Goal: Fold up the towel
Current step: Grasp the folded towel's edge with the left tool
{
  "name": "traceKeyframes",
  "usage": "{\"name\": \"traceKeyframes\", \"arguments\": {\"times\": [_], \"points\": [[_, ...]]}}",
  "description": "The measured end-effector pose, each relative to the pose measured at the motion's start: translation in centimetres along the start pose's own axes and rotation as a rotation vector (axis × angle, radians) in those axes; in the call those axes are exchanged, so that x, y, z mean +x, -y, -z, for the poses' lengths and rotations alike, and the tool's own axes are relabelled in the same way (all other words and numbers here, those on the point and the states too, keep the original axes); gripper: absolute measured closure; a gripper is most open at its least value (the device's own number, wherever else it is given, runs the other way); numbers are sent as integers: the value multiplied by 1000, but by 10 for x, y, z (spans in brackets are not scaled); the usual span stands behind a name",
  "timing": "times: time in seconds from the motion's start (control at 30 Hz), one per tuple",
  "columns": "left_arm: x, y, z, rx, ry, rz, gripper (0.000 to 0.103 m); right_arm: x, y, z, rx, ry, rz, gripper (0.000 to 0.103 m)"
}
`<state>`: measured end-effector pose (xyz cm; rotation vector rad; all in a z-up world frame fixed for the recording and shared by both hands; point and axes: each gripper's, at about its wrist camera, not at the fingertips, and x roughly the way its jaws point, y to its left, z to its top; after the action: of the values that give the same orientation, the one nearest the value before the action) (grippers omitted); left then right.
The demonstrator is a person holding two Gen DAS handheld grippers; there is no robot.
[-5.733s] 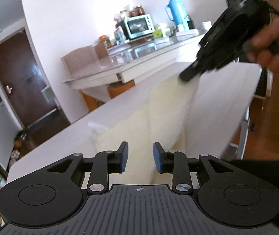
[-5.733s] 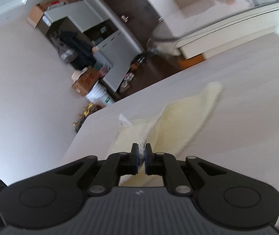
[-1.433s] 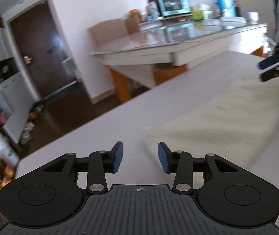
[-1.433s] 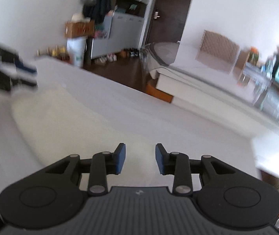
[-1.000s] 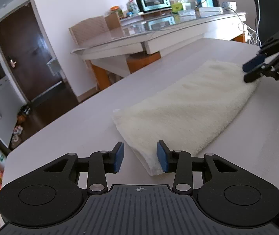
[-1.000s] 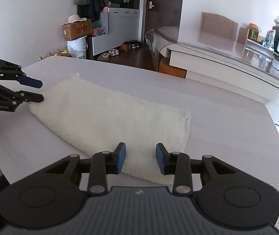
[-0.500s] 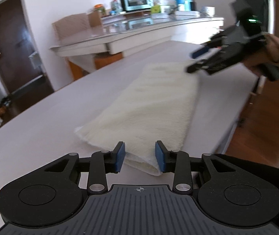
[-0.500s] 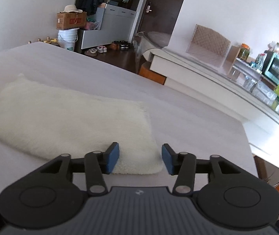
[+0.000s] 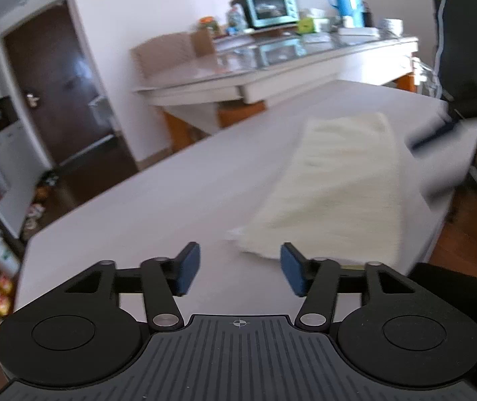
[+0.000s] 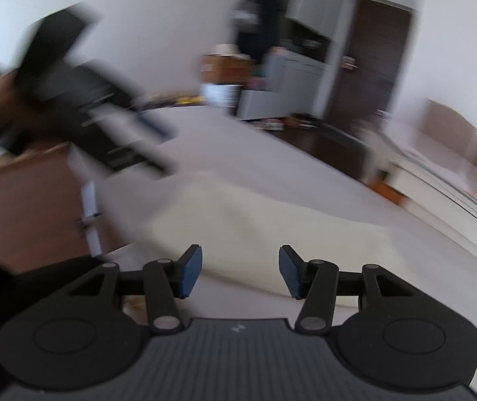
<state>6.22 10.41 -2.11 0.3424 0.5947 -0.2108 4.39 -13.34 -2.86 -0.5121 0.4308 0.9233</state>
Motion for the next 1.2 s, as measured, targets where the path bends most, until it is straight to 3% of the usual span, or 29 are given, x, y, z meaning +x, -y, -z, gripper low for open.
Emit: {"name": "traceKeyframes", "arguments": {"times": [0.13,0.3,0.47,0.53,0.6,0.77,1.0,1.07,1.17,1.2], "points": [[-10,-7,2,-14,28,-18,29,20,-51,-7,-186,-15,-7,49],[-21,-4,7,-16,49,-7,24,48,-72,-10,-306,-59,-2,52],[-22,-2,12,22,60,19,23,59,-79,-8,-376,-93,11,64],[-21,-2,14,61,66,43,23,54,-79,-6,-386,-92,9,80],[-23,2,18,151,88,94,23,45,-75,-6,-357,-89,-11,96],[-32,22,22,412,169,238,23,11,-48,-6,-215,-81,-66,96],[-19,66,22,624,202,347,23,-32,-12,0,-67,-29,-90,96],[-14,78,23,673,214,362,31,-42,-5,5,-34,-15,-96,96],[-11,85,21,686,207,386,59,-48,-1,9,-25,-16,-97,96],[-11,87,20,688,200,396,76,-49,0,11,-23,-17,-100,96]]}}
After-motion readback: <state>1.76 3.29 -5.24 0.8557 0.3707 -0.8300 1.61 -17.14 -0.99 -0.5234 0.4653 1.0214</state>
